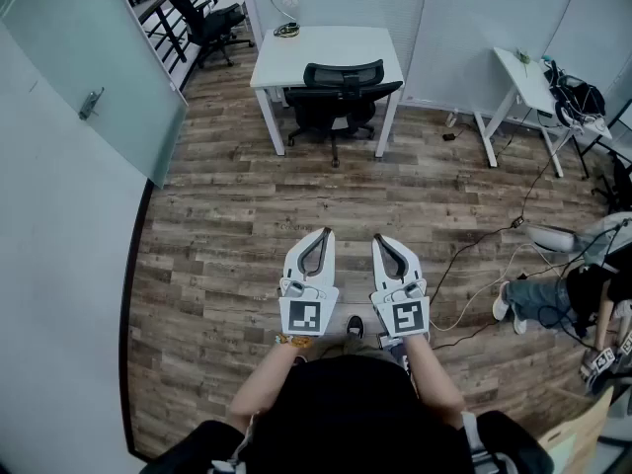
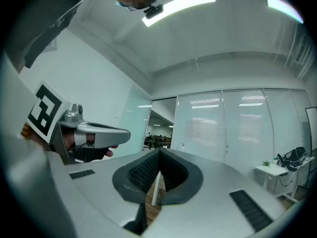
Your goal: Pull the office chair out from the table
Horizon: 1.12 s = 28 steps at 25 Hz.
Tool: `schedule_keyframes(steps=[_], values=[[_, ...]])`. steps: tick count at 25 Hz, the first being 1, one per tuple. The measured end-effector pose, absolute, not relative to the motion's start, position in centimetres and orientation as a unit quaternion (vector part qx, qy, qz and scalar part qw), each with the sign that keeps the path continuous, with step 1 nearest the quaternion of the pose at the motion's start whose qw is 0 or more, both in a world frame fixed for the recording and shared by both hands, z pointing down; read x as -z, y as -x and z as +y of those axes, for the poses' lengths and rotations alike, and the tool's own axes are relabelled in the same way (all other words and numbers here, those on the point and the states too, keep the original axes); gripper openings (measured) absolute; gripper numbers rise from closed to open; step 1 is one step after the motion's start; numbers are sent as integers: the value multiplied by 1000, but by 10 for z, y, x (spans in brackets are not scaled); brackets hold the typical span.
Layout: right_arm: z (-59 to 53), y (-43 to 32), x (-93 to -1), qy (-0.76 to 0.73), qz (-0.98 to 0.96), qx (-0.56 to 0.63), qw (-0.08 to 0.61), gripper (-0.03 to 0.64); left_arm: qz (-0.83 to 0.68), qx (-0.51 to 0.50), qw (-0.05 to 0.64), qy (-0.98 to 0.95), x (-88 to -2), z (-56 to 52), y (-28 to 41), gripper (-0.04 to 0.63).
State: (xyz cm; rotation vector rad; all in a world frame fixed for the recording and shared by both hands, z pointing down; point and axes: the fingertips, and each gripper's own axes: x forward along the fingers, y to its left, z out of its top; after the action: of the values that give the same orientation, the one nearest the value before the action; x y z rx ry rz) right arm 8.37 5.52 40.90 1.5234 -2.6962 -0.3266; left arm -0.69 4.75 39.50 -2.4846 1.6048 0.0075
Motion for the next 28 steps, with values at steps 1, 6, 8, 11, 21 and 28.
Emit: schedule_keyframes(steps=[1,6,8,11,21,28], values=[[48,-91,-410,-492,-864,102,14,5,543,-3,90,835,-396,42,1,18],[19,-121,-413,-490,-868,76,-3,6,558,7,87,826,-403,21,-23,18],[11,-126,-415,-481,-874,78,1,6,560,13,86,824,-406,15,-32,18],[-1,-130,-423,-465,-881,85,4,6,561,16,88,823,-408,3,-41,18],[-73,-132,-439,-470,-878,84,36,6,561,20,81,824,-417,-78,-37,18],[-143,-122,-434,-485,-869,89,53,6,543,28,87,835,-417,-151,-27,18]])
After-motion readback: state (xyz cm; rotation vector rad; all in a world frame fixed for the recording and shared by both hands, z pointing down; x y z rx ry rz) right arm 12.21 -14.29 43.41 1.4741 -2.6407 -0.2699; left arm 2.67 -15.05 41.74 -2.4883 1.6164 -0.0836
